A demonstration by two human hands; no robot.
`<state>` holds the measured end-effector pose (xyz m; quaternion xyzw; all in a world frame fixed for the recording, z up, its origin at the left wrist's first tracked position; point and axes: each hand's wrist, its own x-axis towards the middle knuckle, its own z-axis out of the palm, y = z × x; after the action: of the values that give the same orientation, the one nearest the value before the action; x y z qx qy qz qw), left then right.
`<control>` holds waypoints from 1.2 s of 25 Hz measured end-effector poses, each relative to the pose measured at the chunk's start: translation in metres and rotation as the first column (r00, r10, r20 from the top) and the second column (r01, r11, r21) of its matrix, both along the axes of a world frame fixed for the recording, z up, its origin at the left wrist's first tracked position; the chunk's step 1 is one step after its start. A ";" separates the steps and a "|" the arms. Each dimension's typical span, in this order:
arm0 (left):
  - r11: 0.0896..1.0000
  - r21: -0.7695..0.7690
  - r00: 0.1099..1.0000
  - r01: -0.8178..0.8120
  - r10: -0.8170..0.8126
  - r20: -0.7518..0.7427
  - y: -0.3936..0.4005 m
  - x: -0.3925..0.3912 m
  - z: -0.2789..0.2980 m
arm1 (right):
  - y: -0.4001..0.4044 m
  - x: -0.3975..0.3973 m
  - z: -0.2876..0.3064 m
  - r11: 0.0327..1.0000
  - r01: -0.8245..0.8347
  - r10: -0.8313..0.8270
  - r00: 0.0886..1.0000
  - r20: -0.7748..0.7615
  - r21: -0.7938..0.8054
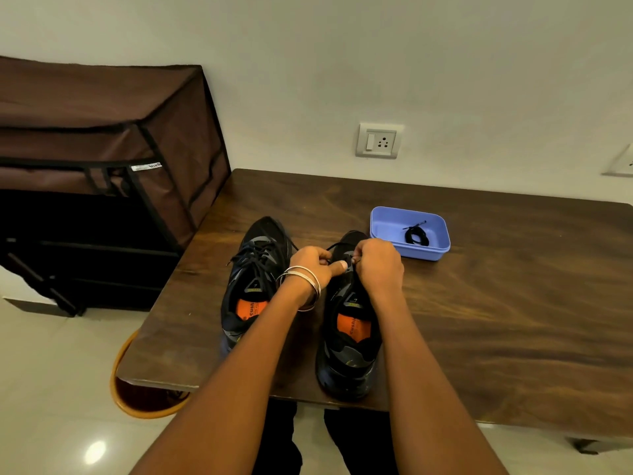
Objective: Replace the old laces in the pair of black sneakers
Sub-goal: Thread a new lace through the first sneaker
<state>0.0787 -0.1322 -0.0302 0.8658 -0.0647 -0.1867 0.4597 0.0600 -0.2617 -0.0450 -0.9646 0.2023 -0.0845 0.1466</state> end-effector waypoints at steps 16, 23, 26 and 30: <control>0.994 0.083 0.996 0.078 -0.073 -0.057 -0.009 0.000 -0.011 | -0.023 -0.005 -0.003 0.592 0.175 -0.459 0.876 0.150 0.787; 0.971 -0.237 0.956 -0.011 0.080 0.282 0.005 0.019 0.006 | -0.009 -0.019 0.054 0.694 -0.333 -0.018 0.879 0.477 0.638; 0.966 -0.171 0.886 0.191 -0.095 0.454 0.006 0.022 0.009 | 0.009 -0.030 0.081 0.665 -0.506 0.244 0.843 0.480 0.550; 0.914 -0.388 0.929 0.119 0.036 0.369 0.009 0.013 0.037 | 0.015 -0.036 0.082 0.645 -0.358 -0.105 0.833 0.543 0.675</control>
<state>0.0912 -0.1230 0.0071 0.7701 -0.2056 -0.0133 0.6038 0.0242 -0.2467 0.0374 -0.7627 0.0979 -0.2479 0.5893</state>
